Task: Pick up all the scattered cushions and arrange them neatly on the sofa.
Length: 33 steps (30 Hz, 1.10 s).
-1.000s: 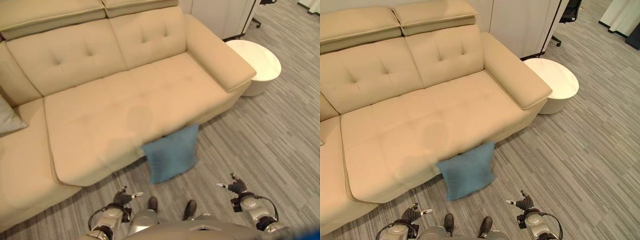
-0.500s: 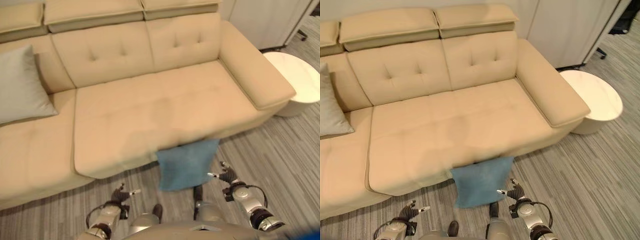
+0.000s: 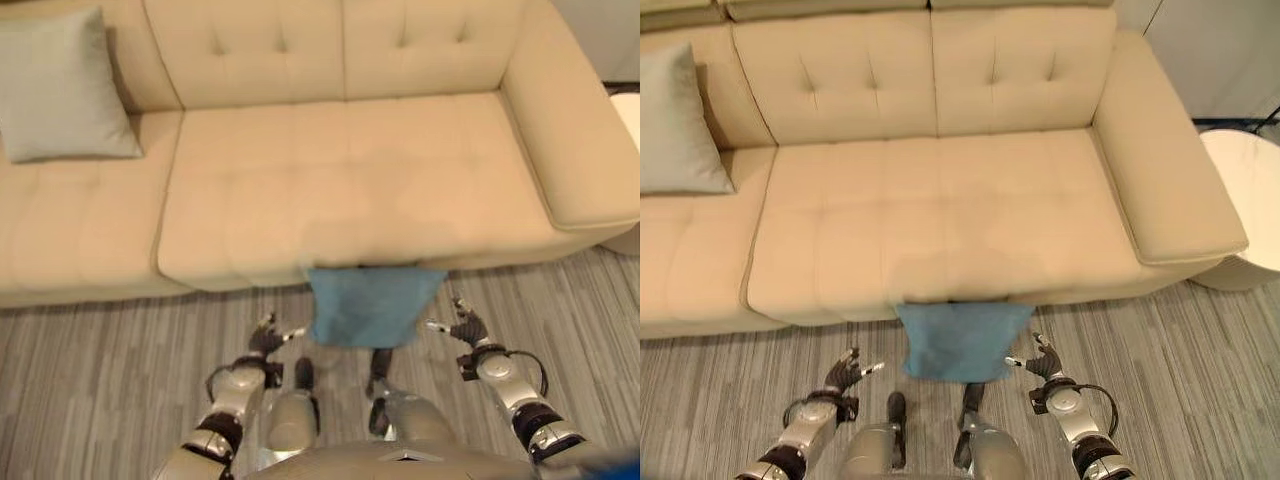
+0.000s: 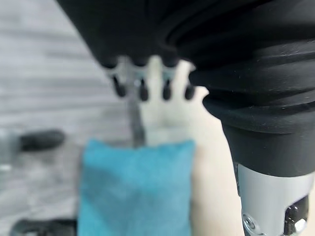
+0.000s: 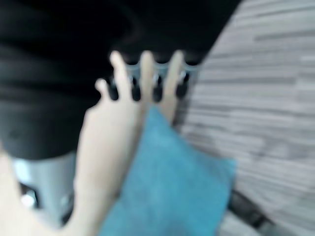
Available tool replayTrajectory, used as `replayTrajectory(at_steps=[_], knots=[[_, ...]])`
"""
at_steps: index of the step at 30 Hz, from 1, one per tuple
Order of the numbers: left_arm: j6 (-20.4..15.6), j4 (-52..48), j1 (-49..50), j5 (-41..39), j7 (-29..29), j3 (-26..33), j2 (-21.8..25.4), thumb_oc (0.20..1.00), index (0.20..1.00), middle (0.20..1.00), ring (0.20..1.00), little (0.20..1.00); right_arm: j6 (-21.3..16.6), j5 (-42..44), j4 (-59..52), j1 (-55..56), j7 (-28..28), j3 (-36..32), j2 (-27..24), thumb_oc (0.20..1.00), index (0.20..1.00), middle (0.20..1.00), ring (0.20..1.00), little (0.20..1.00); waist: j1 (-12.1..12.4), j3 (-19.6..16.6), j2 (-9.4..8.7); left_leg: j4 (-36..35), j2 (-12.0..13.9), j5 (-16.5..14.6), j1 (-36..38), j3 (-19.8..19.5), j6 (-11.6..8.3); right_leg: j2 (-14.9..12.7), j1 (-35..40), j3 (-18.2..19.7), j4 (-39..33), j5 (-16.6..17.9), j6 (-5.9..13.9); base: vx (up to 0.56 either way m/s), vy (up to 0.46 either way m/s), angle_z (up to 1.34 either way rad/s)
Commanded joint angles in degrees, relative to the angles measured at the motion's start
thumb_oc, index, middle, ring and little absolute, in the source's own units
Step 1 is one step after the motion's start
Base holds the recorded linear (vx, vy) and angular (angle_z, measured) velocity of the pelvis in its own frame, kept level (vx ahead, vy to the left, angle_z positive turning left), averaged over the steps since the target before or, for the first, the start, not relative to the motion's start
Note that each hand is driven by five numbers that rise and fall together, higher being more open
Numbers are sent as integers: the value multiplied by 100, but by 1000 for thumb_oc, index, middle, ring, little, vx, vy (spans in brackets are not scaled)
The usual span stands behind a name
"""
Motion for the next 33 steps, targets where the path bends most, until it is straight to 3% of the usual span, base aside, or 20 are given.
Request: replayTrajectory(at_steps=[1,13,14,23,33], knots=[[-339,-208,-281,-271,266,-74,259,1000,1000,1000,1000,1000,-194,142,-223,-148,-136,163,-120,1000,1000,1000,1000,1000,2,-19,-214,364,-262,75,-487,-116,36,-623,-240,345,872,-484,693,-112,81,-34],[-635,-729,-1318,-743,829,-21,428,1000,1000,1000,1000,1000,-157,353,-211,-1270,-642,99,-406,1000,1000,1000,1000,1000,1,458,-136,1113,-362,40,-2008,-105,131,-913,-1913,603,1784,-419,678,-91,58,-6],[-672,-789,-1407,-801,898,-5,461,1000,1000,1000,1000,1000,-165,360,-241,-1396,-721,69,-486,1000,1000,1000,1000,1000,4,493,-98,1302,-346,-160,-2146,-161,101,-917,-2057,629,1998,-603,712,21,-7,9],[-767,-989,-2108,-880,1268,119,662,1000,1000,1000,1000,1000,-266,308,-632,-2489,-1425,-224,-1072,1000,1000,1000,1000,1000,-120,558,30,2550,-171,-360,-4184,-260,82,-1029,-4042,795,3262,-850,656,-54,-23,-1],[-748,-970,-2939,-921,1564,-70,725,1000,1000,1000,1000,1000,-255,384,-410,-3355,-1822,-322,-1609,1000,1000,1000,1000,1000,-287,675,105,3238,-39,-435,-5587,-292,51,-1001,-5500,954,3981,-949,621,-5,-17,-5]])
